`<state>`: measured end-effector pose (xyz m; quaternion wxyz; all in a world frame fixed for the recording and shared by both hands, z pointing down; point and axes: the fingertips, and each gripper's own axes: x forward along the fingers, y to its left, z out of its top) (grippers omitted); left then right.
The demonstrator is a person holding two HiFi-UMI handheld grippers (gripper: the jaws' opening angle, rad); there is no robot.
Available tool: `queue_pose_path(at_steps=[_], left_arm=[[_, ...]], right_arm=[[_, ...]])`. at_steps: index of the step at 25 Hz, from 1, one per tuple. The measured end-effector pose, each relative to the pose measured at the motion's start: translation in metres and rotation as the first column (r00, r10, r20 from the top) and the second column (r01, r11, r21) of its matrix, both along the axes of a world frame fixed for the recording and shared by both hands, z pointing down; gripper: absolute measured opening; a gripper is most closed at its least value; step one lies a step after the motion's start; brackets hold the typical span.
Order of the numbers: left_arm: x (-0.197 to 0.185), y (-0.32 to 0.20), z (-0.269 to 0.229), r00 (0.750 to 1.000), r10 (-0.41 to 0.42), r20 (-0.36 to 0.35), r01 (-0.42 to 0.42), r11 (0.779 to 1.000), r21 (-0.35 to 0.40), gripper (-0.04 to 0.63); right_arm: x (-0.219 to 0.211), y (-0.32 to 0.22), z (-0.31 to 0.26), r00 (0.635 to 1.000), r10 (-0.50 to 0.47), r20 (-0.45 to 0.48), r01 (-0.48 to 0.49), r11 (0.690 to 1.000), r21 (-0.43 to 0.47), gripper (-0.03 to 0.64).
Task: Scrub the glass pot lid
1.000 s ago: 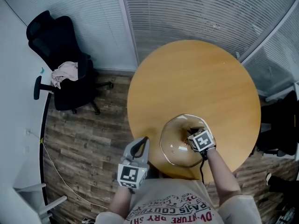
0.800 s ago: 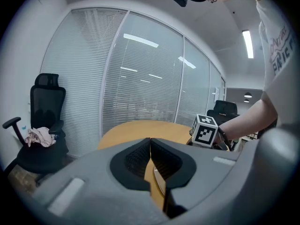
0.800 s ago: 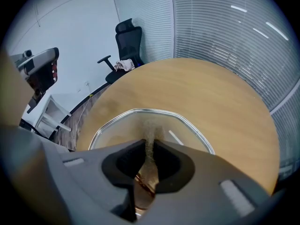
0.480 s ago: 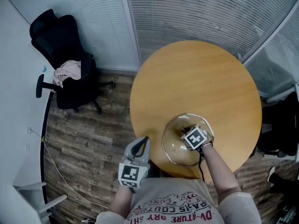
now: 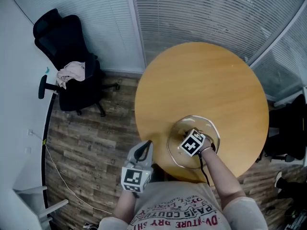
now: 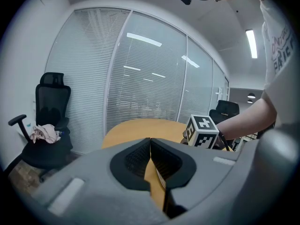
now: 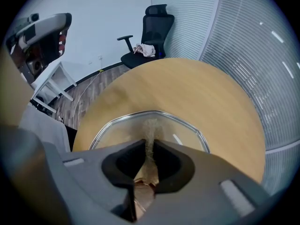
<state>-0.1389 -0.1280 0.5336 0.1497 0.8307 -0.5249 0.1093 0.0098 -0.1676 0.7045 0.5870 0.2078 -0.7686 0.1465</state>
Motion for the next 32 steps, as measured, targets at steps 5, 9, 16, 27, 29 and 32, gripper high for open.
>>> queue_pose_path(at_steps=[5, 9, 16, 27, 29, 32], left_arm=[[-0.002, 0.008, -0.003, 1.000, -0.002, 0.001, 0.002, 1.000, -0.003, 0.009], [-0.001, 0.015, -0.004, 1.000, 0.005, 0.003, -0.005, 1.000, -0.008, 0.008], [-0.001, 0.022, -0.002, 1.000, 0.009, 0.019, -0.009, 1.000, -0.012, 0.008], [0.022, 0.028, -0.008, 0.999, 0.048, 0.013, -0.048, 0.999, -0.005, 0.009], [0.028, 0.028, -0.010, 0.998, 0.057, 0.012, -0.057, 0.998, -0.005, 0.009], [0.039, 0.027, -0.014, 0.997, 0.070, 0.014, -0.070, 0.998, 0.003, 0.008]], right_arm=[[-0.011, 0.018, 0.001, 0.997, -0.072, -0.031, 0.072, 0.997, -0.010, 0.054], [-0.011, 0.029, 0.002, 0.991, -0.116, -0.064, 0.117, 0.993, 0.006, 0.054], [-0.014, 0.047, 0.002, 0.993, -0.112, -0.027, 0.112, 0.994, -0.006, 0.054], [0.011, 0.079, -0.001, 0.997, -0.074, 0.008, 0.074, 0.997, -0.003, 0.054], [0.019, 0.083, -0.002, 0.998, -0.063, 0.016, 0.063, 0.998, -0.011, 0.054], [0.033, 0.089, -0.003, 0.999, -0.035, 0.029, 0.036, 0.999, -0.027, 0.054]])
